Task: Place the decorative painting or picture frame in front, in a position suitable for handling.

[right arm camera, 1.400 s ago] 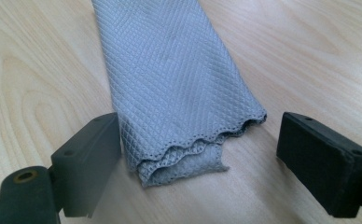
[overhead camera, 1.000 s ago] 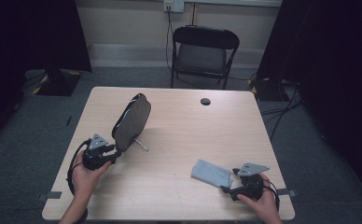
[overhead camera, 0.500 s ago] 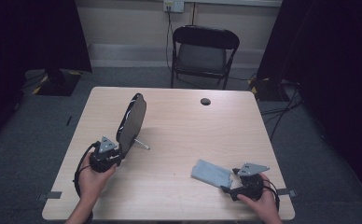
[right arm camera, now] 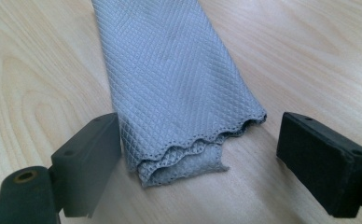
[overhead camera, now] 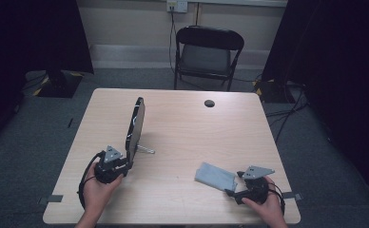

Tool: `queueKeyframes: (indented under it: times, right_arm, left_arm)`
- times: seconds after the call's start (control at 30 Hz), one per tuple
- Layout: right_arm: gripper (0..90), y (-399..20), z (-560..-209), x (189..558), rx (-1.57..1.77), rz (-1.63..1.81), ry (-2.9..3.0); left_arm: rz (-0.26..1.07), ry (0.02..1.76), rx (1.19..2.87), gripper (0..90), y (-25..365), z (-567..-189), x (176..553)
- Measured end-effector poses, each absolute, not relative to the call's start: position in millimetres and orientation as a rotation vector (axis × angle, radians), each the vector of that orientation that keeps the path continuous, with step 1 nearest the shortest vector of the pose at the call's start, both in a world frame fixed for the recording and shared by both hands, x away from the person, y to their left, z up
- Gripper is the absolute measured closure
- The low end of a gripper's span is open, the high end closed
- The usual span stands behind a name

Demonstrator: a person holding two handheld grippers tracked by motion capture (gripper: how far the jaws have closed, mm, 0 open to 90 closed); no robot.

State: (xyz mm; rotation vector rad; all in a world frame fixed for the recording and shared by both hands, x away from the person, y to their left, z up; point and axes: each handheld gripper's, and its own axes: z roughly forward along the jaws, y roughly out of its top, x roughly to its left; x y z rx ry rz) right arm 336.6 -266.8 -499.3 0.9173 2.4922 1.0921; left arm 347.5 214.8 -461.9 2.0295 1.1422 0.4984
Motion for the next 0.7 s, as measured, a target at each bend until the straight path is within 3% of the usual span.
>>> queueKeyframes:
  times: [0.7]
  right_arm:
    - [13.0, -266.9, -499.4, 336.7, 0.917, 1.093, 2.493]
  left_arm:
    - [0.419, 1.01, 2.107, 66.5, 167.1, -471.0, 355.7]
